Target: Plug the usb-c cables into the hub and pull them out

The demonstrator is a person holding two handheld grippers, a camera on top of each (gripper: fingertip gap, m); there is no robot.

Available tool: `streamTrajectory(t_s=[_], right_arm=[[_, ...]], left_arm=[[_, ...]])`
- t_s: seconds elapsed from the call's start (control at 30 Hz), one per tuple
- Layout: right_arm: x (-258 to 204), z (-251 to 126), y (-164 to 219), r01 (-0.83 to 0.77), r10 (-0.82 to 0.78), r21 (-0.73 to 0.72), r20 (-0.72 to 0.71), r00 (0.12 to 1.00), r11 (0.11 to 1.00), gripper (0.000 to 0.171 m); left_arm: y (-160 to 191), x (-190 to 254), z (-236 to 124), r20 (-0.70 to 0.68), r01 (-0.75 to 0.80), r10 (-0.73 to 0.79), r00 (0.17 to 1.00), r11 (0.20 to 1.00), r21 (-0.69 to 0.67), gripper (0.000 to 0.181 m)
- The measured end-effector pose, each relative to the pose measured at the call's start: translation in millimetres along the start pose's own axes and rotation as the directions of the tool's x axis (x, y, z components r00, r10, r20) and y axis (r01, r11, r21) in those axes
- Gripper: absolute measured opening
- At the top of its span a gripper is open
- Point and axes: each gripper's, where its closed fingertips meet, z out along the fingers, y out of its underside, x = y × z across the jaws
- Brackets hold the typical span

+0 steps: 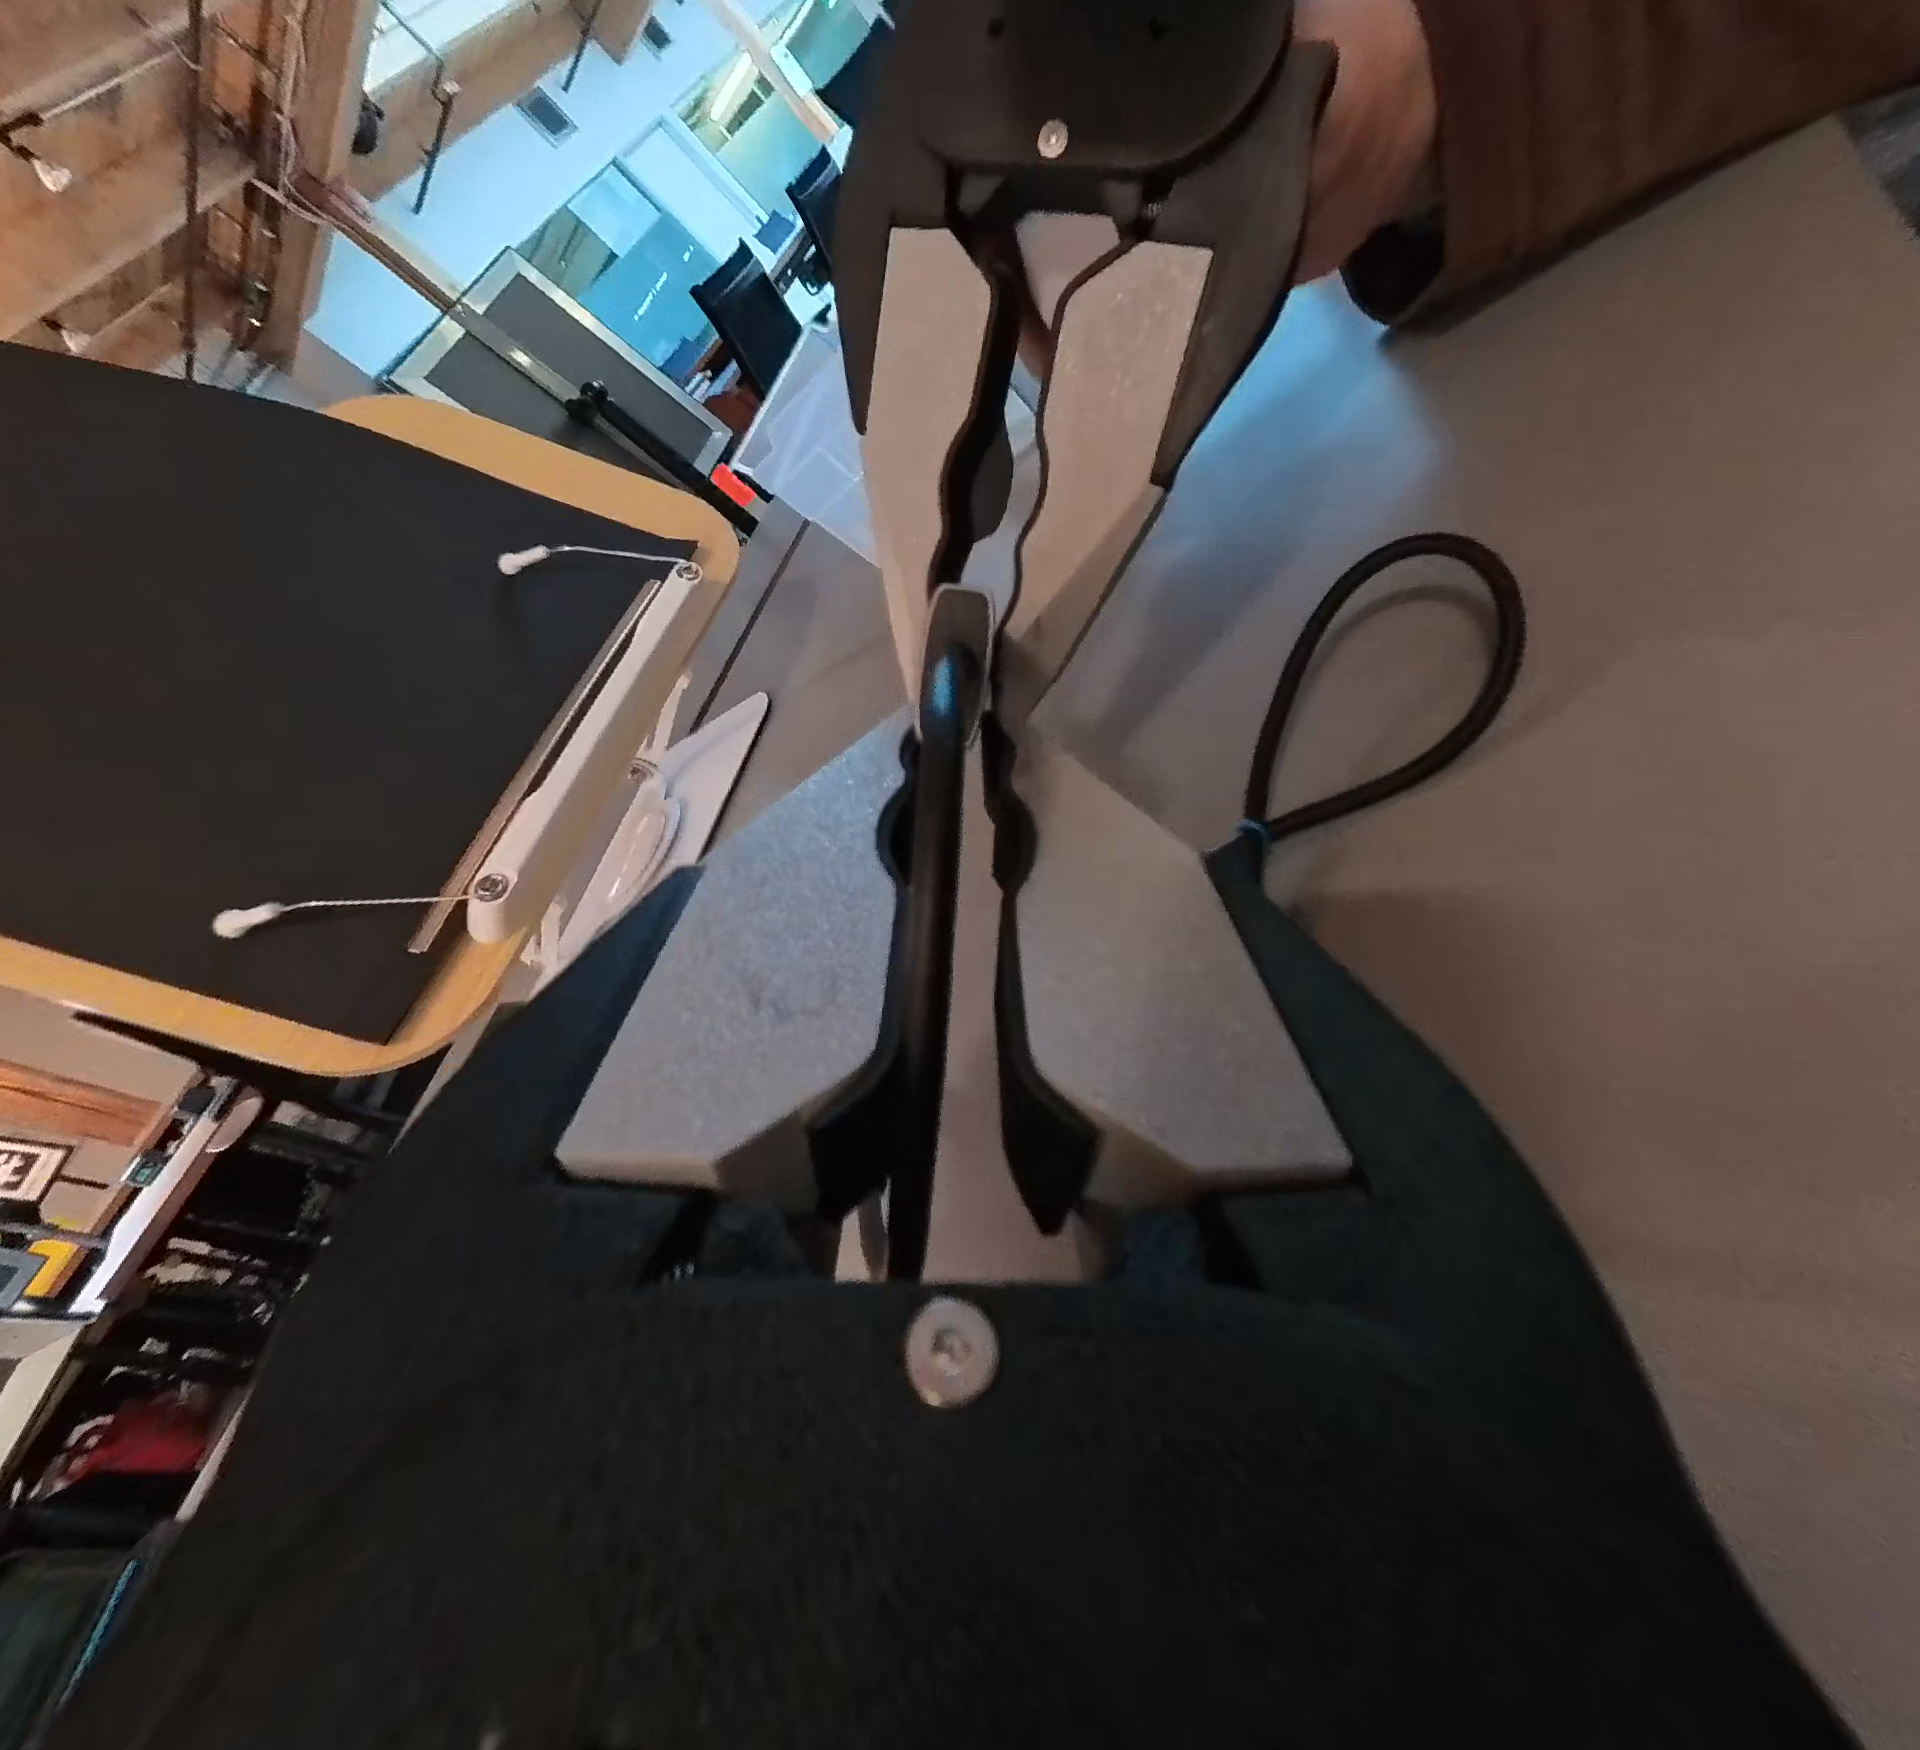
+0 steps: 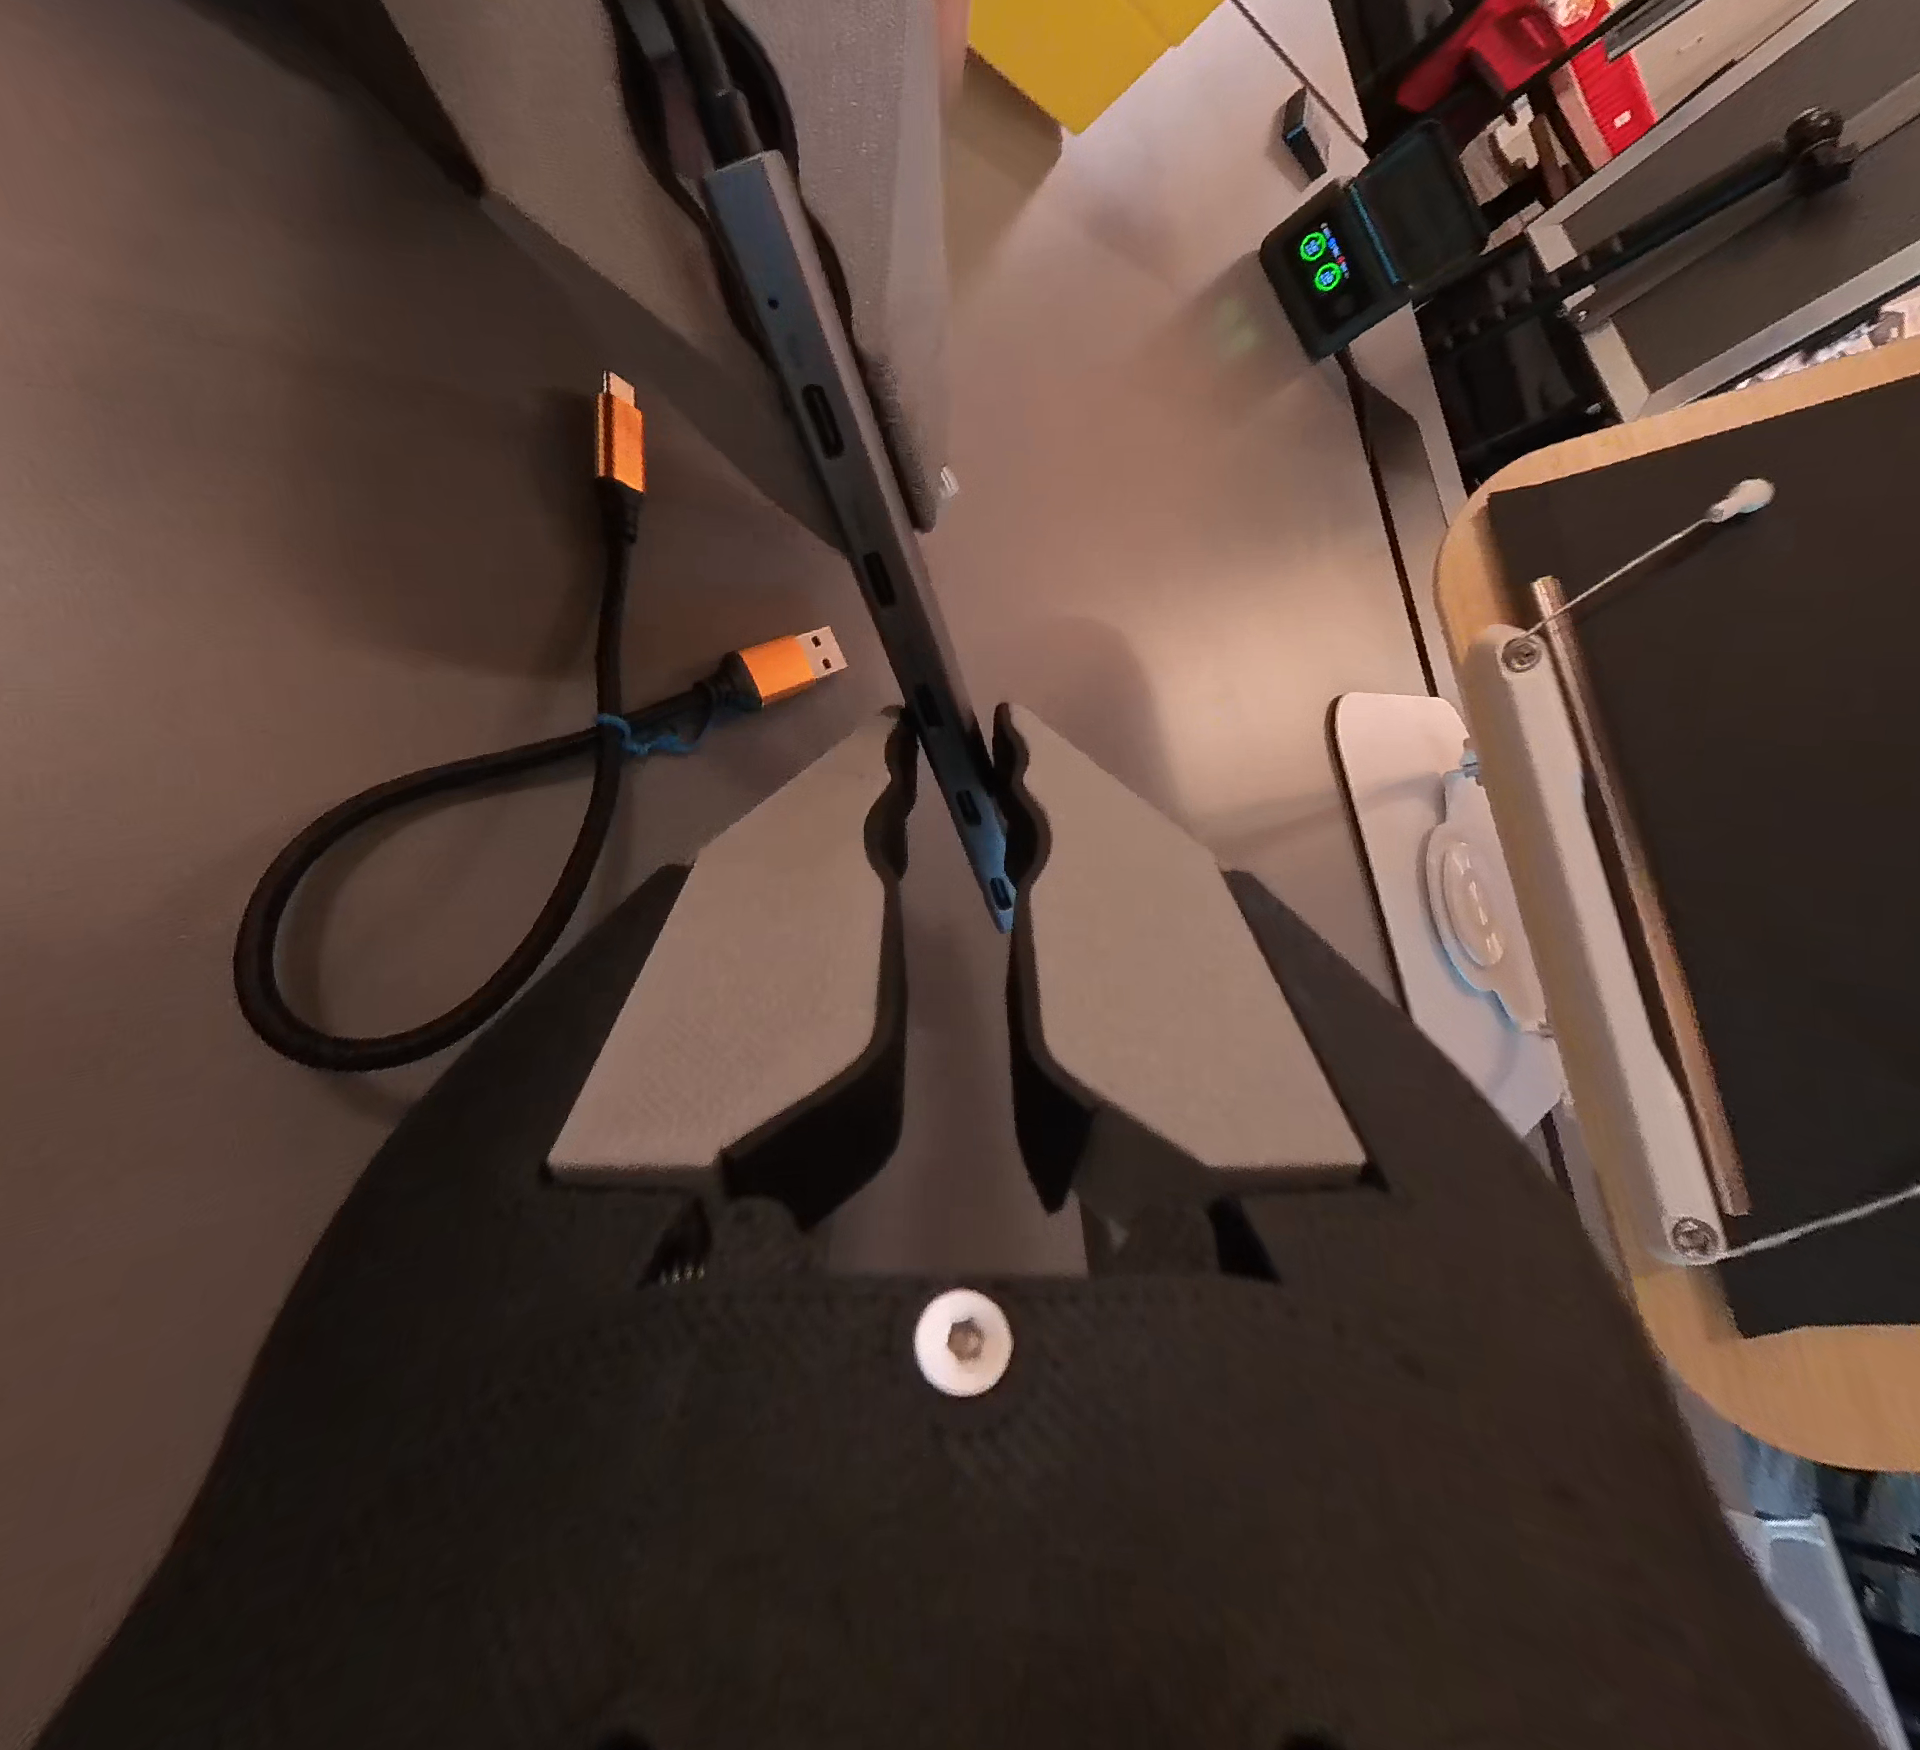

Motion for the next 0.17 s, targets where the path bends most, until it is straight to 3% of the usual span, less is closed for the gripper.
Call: streamTrajectory(t_s=[0.03, 0.1, 0.17], right_arm=[[-1.9, 0.3, 0.9, -0.001, 0.001, -0.004, 0.011, 1.0, 1.0, 0.011], [-5.7, 1.3, 1.9, -0.003, 0.004, -0.011, 0.031, 1.0, 1.0, 0.01], [-7.7, 3.2, 4.3, 0.002, -0.001, -0.029, 0.036, 0.999, 1.0, 0.01]], left_arm=[[3.9, -0.3, 0.4, 0.006, -0.006, 0.006, 1.0, 1.0, -0.022, 0.005], [10.4, -4.2, 1.4, 0.054, -0.034, 0.037, 0.998, 0.998, -0.054, 0.0], [7.8, 1.7, 2.8, 0.041, -0.037, 0.039, 0.998, 0.999, -0.037, 0.007]])
